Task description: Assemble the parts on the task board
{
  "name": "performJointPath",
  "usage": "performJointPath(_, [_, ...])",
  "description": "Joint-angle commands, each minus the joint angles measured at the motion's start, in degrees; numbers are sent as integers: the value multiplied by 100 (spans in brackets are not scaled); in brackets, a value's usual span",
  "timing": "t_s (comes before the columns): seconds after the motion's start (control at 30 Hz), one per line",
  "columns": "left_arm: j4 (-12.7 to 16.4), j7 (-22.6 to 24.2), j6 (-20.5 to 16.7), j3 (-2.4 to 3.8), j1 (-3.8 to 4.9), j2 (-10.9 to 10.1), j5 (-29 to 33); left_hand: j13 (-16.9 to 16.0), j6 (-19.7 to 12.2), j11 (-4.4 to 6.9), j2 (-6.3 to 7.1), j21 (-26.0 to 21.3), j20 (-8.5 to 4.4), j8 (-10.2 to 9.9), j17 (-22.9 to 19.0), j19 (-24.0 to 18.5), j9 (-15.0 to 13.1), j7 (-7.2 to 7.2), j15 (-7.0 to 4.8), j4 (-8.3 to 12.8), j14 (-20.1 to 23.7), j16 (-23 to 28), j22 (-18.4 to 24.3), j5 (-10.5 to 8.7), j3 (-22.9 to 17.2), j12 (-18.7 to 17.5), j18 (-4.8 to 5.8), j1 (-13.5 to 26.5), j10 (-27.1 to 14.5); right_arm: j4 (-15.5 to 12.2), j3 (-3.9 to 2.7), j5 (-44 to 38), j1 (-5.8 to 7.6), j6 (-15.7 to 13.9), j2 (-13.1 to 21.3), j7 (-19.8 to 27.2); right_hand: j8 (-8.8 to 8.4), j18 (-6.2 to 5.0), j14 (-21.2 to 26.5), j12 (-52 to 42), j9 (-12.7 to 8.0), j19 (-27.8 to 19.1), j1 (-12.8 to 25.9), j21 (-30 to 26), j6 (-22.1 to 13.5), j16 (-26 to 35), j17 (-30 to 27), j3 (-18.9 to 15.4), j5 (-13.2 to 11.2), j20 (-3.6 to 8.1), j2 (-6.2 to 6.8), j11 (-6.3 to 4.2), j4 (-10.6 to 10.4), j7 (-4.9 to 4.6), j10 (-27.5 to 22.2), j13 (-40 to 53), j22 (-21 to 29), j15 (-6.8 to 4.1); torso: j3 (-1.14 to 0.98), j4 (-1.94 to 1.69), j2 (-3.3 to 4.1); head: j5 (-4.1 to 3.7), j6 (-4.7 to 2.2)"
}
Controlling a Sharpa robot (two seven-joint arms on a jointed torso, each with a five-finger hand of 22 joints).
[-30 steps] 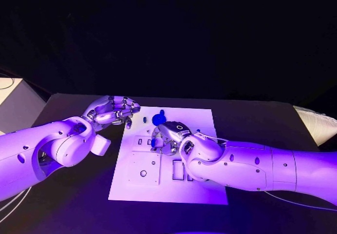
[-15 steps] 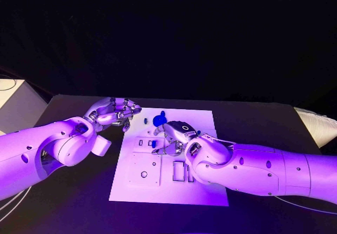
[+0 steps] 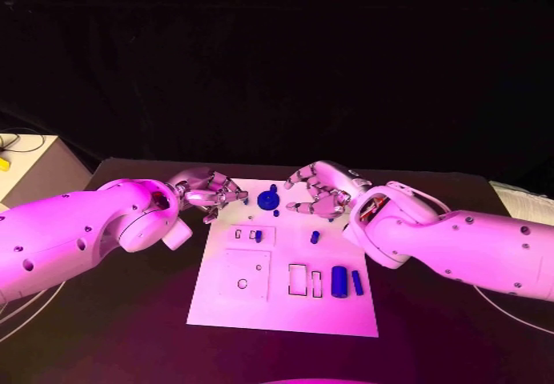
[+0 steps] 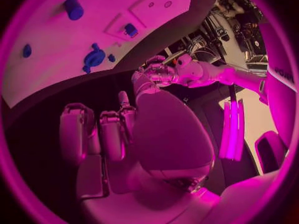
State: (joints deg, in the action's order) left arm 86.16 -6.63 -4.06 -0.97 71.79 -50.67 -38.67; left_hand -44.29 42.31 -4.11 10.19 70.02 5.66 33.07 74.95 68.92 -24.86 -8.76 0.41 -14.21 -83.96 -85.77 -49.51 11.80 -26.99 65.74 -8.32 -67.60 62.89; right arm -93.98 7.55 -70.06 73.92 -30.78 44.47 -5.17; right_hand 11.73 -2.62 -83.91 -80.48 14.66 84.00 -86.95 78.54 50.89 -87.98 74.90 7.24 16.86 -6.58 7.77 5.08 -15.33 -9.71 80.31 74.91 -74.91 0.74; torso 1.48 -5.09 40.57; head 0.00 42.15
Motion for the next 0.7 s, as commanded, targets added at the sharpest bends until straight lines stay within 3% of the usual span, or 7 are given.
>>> performJointPath(0.03, [-112, -1101, 797, 3, 88, 163, -1125, -46, 79, 19, 7, 39, 2, 52, 255, 51, -5, 19, -37, -87, -166, 36, -9, -10, 48, 42, 52, 34, 60, 45, -14, 1014, 121, 288, 152, 543, 27, -37, -468, 24, 8, 36, -11, -36, 51, 26, 1020, 43, 3, 18, 35, -16, -5, -9, -46, 566, -639, -19, -26, 39, -86, 61, 44])
performJointPath(0.2, [-322, -1556, 1114, -1, 204, 452, -1471, 63, 93, 32, 13, 15, -6, 92, 198, 24, -8, 37, -49, -238, -144, 67, 33, -5, 171, -21, 47, 115, -10, 249, -21, 1371, 215, 259, 285, 672, 50, -52, -453, 92, 5, 6, 53, -111, 37, 51, 974, 131, 81, 23, 59, -20, -57, -7, -122, 492, -589, -23, -26, 50, -123, 136, 116])
performJointPath(0.37, [-517, -1880, 1390, -8, 268, 748, -1852, 15, 202, 87, -39, 17, -35, 282, 184, 30, -81, 108, -94, -256, -140, 84, 33, 1, 413, 15, 48, 326, 35, 476, -24, 1582, 262, 227, 336, 739, 46, -55, -450, 108, -6, 1, 93, -132, -12, 55, 969, 189, 141, 24, 99, -15, -77, -14, -141, 469, -577, -21, -31, 37, -139, 159, 174])
performJointPath(0.7, [-857, -2182, 2231, -37, 342, 1227, -2502, 4, 246, 158, -183, 16, -81, 589, 177, 28, -290, 194, -157, -263, -137, 102, 37, 3, 714, 33, 51, 629, 26, 701, -25, 1657, 290, 204, 321, 708, 39, -57, -448, 111, -15, -2, 140, -146, -54, 59, 963, 222, 162, 22, 126, -7, -93, -22, -146, 459, -569, -16, -27, 41, -124, 196, 189])
